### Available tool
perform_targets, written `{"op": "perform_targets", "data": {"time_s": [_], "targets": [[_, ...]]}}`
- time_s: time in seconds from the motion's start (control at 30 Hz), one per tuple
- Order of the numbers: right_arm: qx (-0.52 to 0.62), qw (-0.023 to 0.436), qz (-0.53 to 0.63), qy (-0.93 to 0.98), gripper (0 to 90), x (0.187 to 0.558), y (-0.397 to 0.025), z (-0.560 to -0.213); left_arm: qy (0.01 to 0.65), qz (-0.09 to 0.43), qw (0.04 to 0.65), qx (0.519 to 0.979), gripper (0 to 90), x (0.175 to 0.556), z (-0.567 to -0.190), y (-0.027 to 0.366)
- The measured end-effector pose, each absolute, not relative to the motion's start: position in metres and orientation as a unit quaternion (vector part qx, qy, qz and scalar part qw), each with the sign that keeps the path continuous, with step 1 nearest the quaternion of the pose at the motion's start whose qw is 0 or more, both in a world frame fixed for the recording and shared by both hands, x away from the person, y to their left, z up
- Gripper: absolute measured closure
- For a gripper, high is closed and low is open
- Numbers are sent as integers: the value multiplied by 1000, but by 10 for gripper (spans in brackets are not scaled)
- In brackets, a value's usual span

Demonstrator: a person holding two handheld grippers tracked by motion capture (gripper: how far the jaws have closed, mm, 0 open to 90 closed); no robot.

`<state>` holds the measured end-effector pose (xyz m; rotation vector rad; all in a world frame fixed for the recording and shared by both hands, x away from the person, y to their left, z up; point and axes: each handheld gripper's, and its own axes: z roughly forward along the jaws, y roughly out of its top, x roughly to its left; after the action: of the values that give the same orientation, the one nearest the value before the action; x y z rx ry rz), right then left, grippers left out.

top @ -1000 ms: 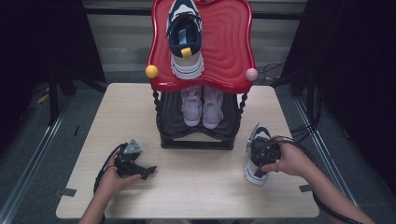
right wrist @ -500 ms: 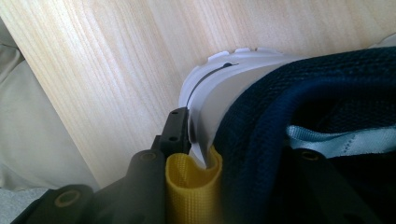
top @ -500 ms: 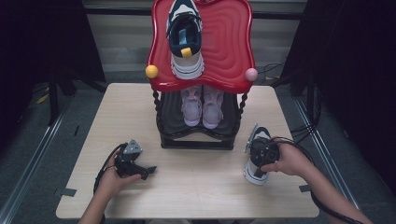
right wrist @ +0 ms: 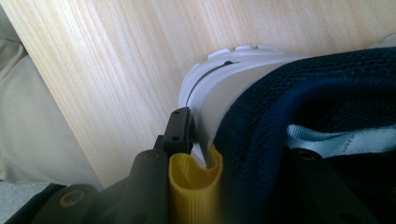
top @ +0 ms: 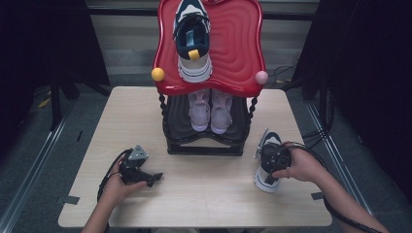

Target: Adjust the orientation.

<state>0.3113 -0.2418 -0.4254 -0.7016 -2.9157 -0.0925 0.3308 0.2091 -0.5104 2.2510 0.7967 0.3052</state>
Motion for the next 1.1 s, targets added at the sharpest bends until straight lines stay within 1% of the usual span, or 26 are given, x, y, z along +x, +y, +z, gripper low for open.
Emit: {"op": "perform_targets", "data": {"time_s": [0.27, 0.4, 0.47, 0.53, 0.87, 1.1], "targets": [[-229, 74, -22, -970, 638, 312, -242, -422, 308, 118, 359, 873, 0, 331, -510, 209], [-217, 69, -23, -973, 668, 313, -243, -423, 309, 117, 360, 873, 0, 331, -511, 209], [-231, 76, -17, -970, 686, 310, -242, -423, 309, 118, 359, 873, 0, 331, -510, 209], [-216, 71, -27, -973, 691, 311, -243, -424, 309, 118, 359, 873, 0, 331, -510, 209], [-214, 74, -27, -974, 700, 310, -244, -423, 308, 118, 359, 873, 0, 331, -510, 209], [-201, 62, -26, -977, 700, 309, -244, -423, 309, 118, 359, 873, 0, 331, -510, 209]]}}
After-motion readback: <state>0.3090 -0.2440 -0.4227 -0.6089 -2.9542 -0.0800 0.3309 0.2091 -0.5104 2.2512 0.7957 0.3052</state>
